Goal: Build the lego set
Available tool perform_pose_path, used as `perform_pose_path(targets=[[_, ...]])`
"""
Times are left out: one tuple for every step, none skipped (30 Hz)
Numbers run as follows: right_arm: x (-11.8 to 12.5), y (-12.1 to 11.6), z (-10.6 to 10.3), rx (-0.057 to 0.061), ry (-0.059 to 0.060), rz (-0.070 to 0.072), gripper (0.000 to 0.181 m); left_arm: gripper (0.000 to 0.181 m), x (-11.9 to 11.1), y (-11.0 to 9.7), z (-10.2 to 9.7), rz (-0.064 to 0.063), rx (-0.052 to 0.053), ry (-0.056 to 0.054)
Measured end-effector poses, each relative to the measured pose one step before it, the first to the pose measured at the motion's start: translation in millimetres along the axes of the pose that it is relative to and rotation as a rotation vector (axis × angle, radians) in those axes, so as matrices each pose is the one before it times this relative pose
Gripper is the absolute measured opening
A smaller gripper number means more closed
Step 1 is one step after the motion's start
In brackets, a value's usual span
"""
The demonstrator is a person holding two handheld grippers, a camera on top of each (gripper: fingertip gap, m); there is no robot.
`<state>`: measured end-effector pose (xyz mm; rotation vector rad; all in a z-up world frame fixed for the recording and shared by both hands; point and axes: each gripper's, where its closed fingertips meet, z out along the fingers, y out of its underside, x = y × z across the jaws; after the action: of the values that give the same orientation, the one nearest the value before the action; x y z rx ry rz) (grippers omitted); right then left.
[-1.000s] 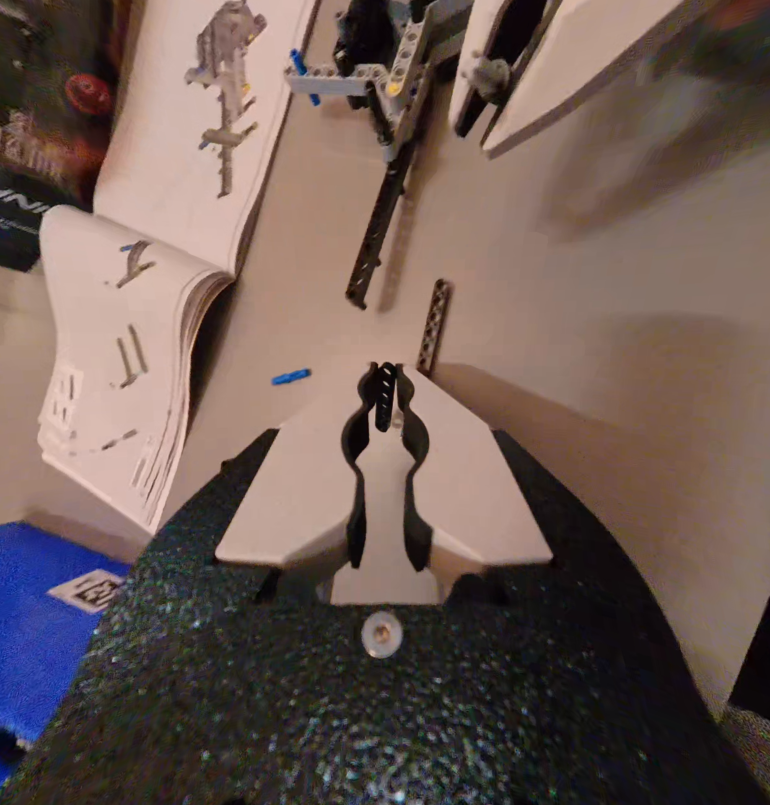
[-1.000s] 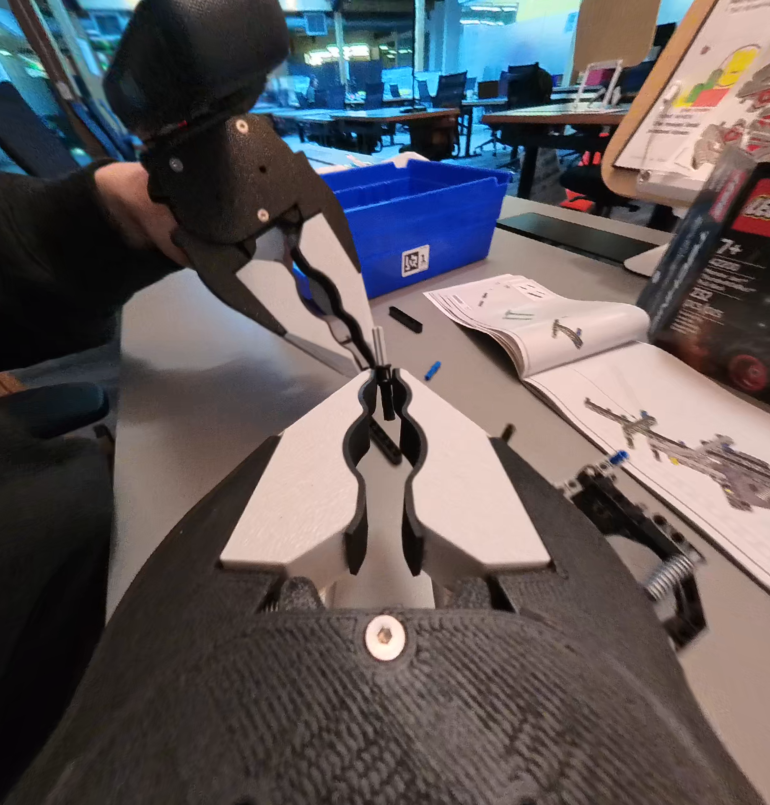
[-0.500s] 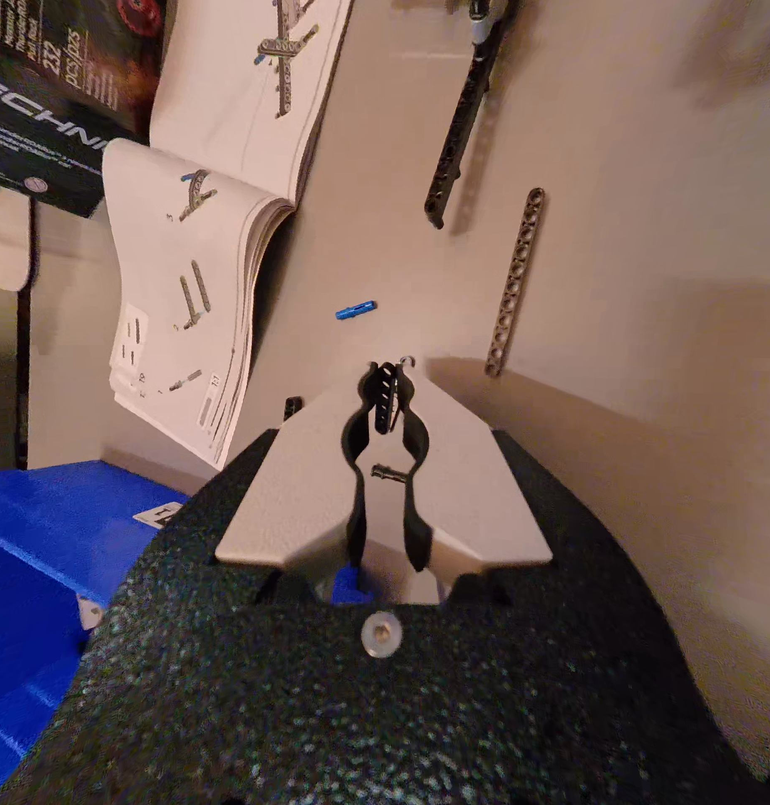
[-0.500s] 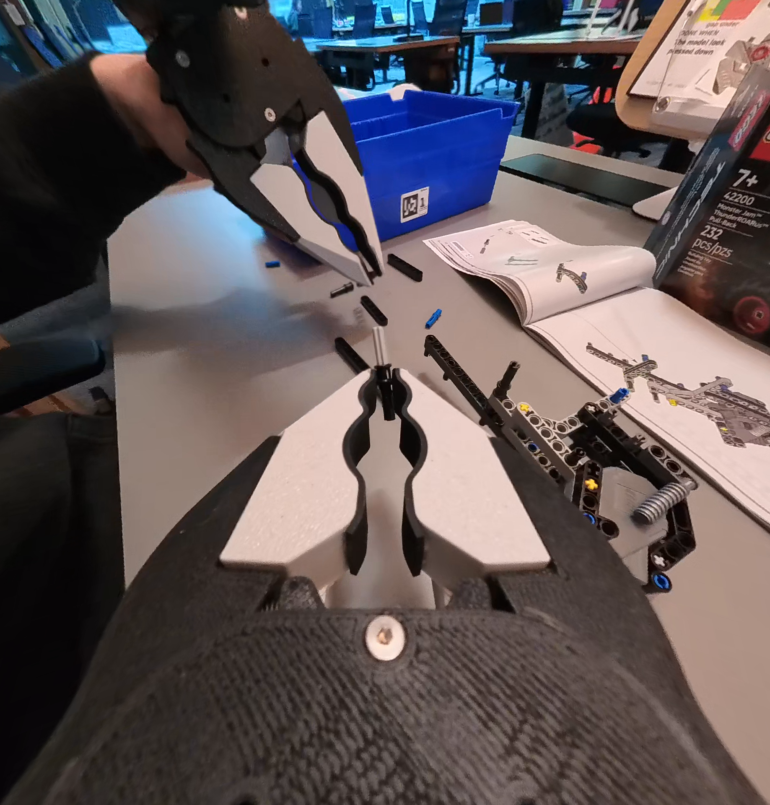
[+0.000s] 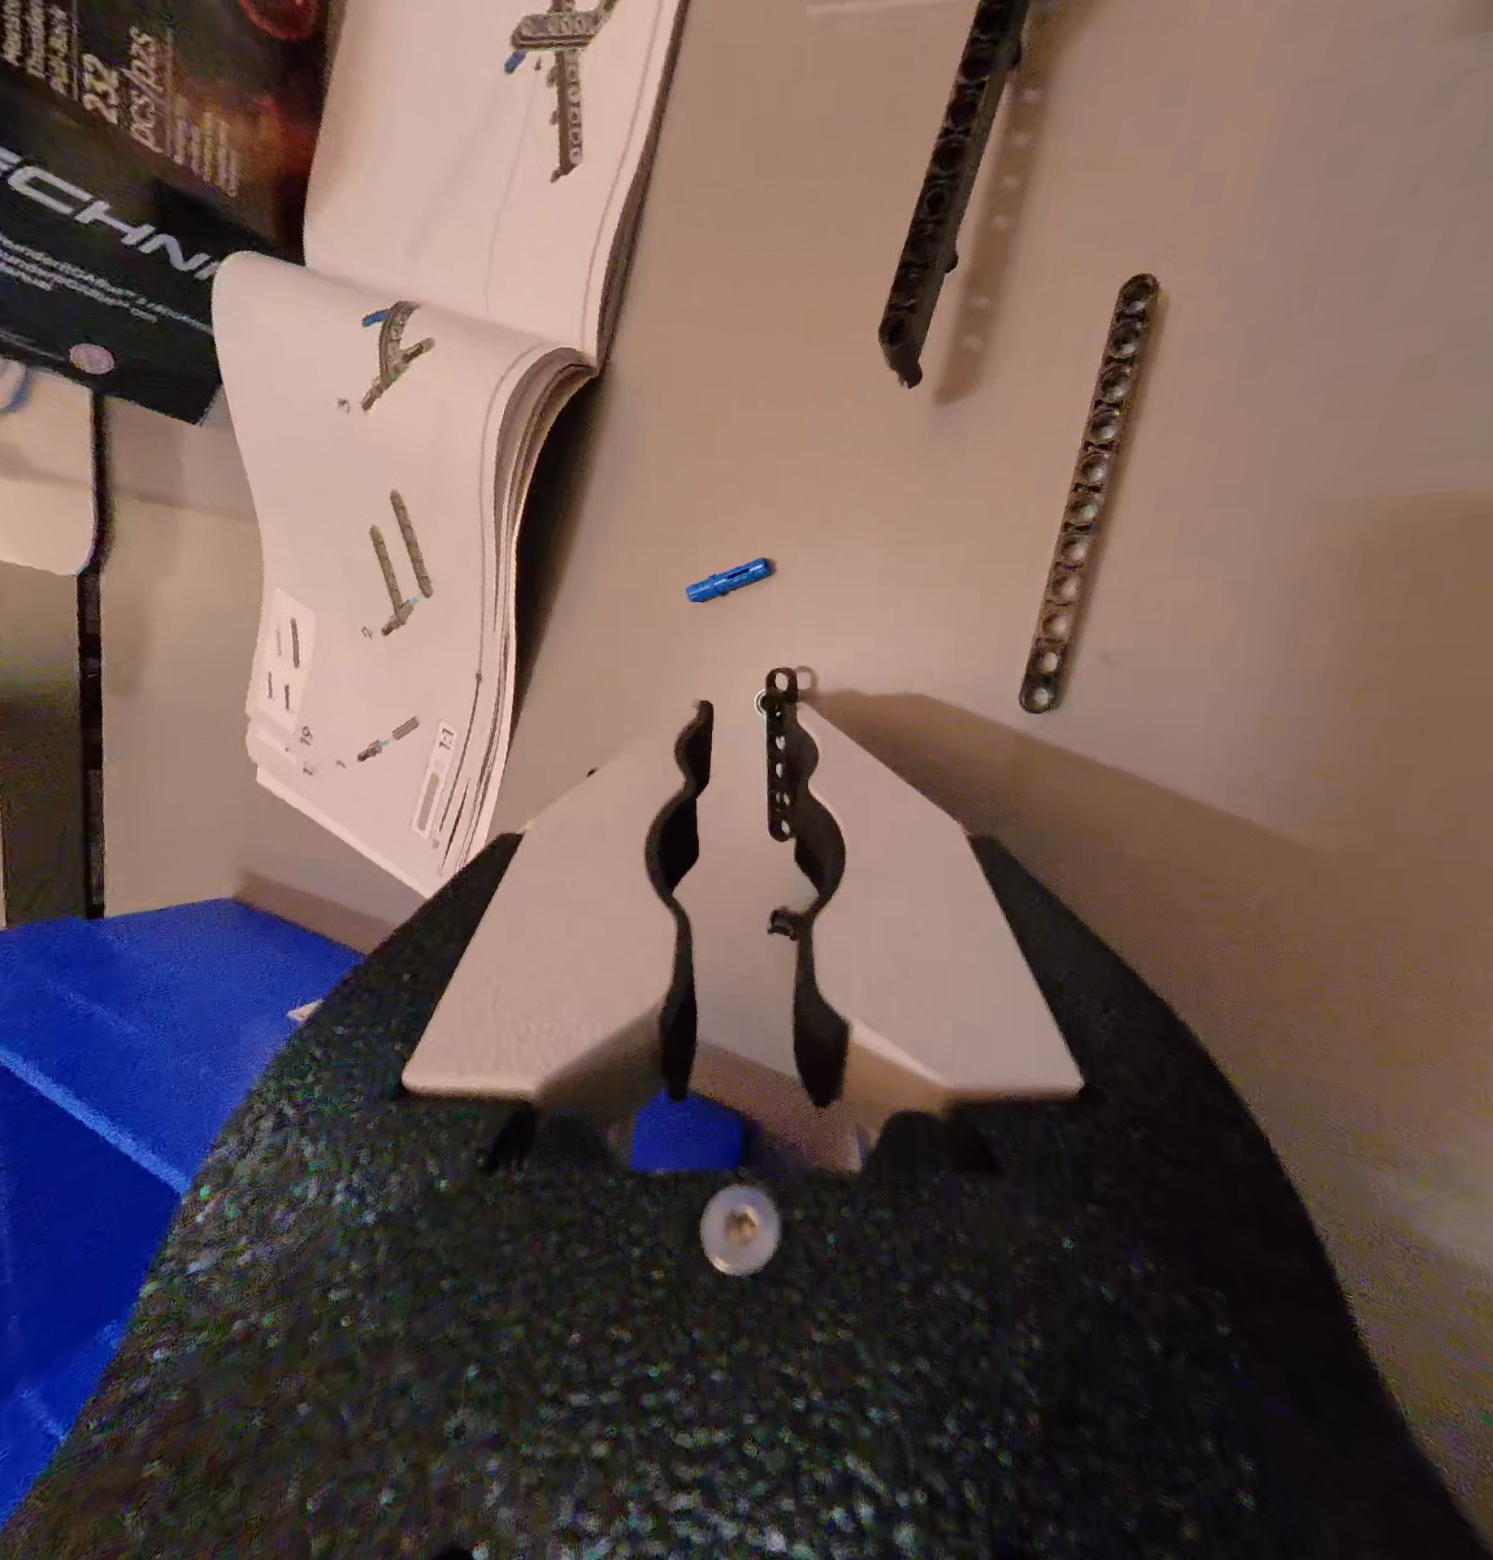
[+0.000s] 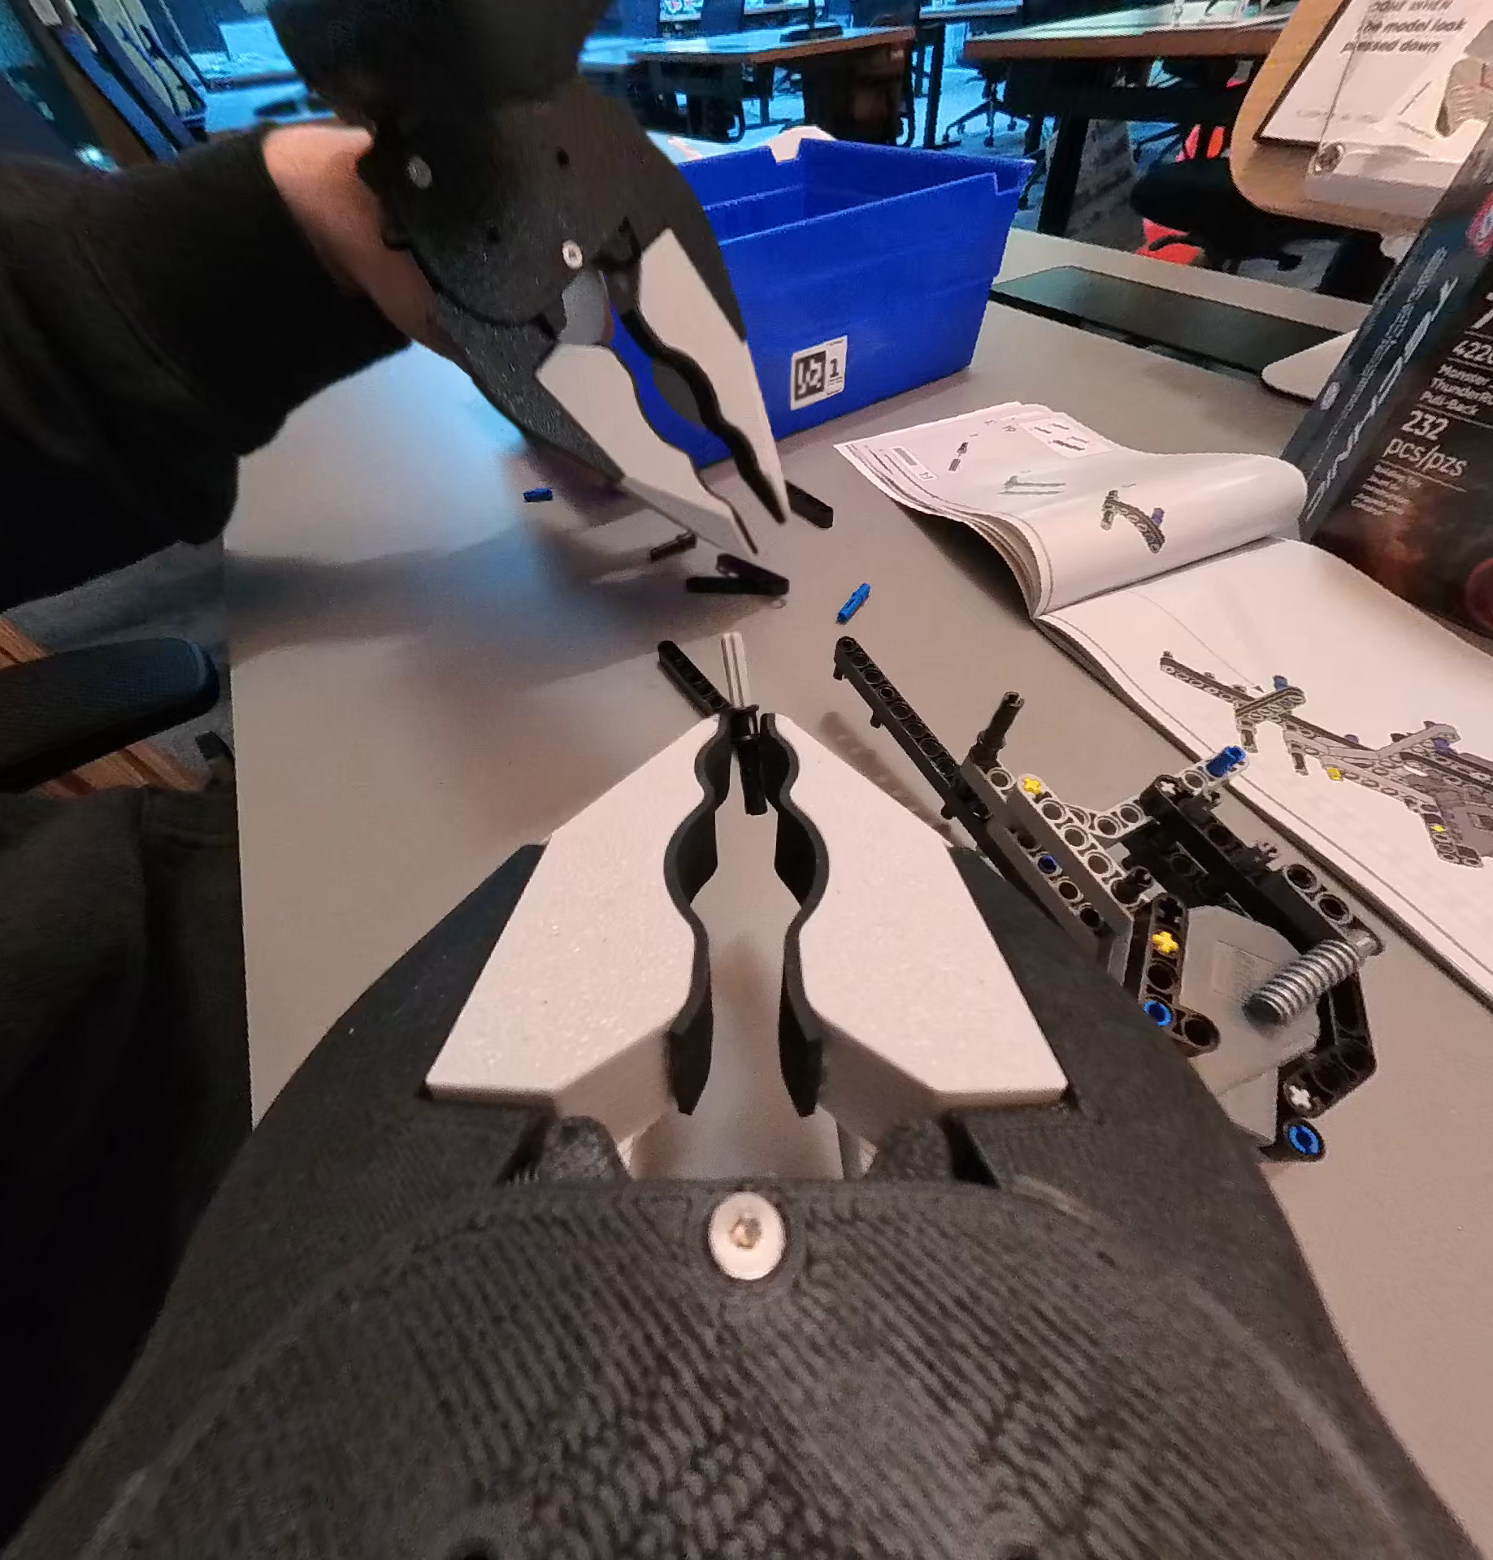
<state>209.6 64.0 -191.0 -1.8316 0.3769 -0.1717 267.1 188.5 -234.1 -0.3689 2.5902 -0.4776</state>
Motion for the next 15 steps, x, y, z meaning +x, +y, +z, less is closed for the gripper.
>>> perform_pose_path(targets=[[-0.08, 0.05, 0.11, -0.0006, 0.0002, -0.0009, 0.005, 0.018, -0.80, 0.96, -4.83, -0.0249, 0.0057, 0.0030], [0.06, -0.09, -0.09, 0.0009, -0.0003, 0.0008, 0.004, 0.021, 0.15, 1.29, -3.87, -0.0264, 0.0021, 0.0072], [-0.14, -0.06, -0.04, 0.0003, -0.0031, 0.0022, 0.004, 0.023, 1.04, 2.16, -2.63, -0.0192, -0.0036, 0.0064], [-0.01, -0.11, 0.01, 0.0005, -0.0026, 0.0026, 0.004, 0.023, 2.03, 3.83, -1.63, -0.0103, -0.0146, 0.0050], [0.41, -0.07, 0.01, 0.0010, -0.0006, 0.0027, 0.004, 0.025, 0.19, 5.03, -0.24, -0.0133, -0.0240, -0.0106], [0.13, -0.14, 0.10, 0.0006, -0.0015, 0.0023, 0.004, 0.027, -1.97, 5.49, 0.64, -0.0239, -0.0287, -0.0206], [-0.08, -0.09, 0.15, 0.0000, -0.0031, 0.0016, 0.004, 0.028, -0.87, 4.57, 1.36, -0.0349, -0.0254, -0.0124], [-0.15, 0.00, 0.08, -0.0005, -0.0031, 0.0014, 0.004, 0.030, 0.26, 2.20, 1.84, -0.0434, -0.0115, -0.0021], [0.17, -0.06, -0.09, 0.0005, 0.0000, 0.0011, 0.004, 0.031, 1.38, -1.15, 1.77, -0.0481, 0.0079, 0.0062], [0.13, -0.12, 0.02, 0.0008, -0.0003, 0.0008, 0.004, 0.032, 3.30, -3.64, 1.38, -0.0498, 0.0213, 0.0159], [-0.36, -0.09, -0.11, 0.0010, -0.0031, 0.0000, 0.004, 0.033, 6.65, -4.43, 0.40, -0.0473, 0.0228, 0.0303], [-0.33, -0.28, -0.19, 0.0020, -0.0022, 0.0002, 0.005, 0.032, 11.17, -4.65, -1.07, -0.0410, 0.0161, 0.0442], [-0.03, -0.23, -0.16, 0.0021, -0.0018, 0.0013, 0.004, 0.031, 15.75, -6.48, -2.51, -0.0176, 0.0265, 0.0587], [-0.25, -0.06, -0.15, 0.0006, -0.0035, 0.0021, 0.004, 0.031, 19.01, -8.69, -2.00, 0.0127, 0.0469, 0.0672], [-0.13, -0.13, -0.04, 0.0009, -0.0026, 0.0016, 0.004, 0.032, 17.55, -8.45, 0.55, 0.0255, 0.0502, 0.0559]])
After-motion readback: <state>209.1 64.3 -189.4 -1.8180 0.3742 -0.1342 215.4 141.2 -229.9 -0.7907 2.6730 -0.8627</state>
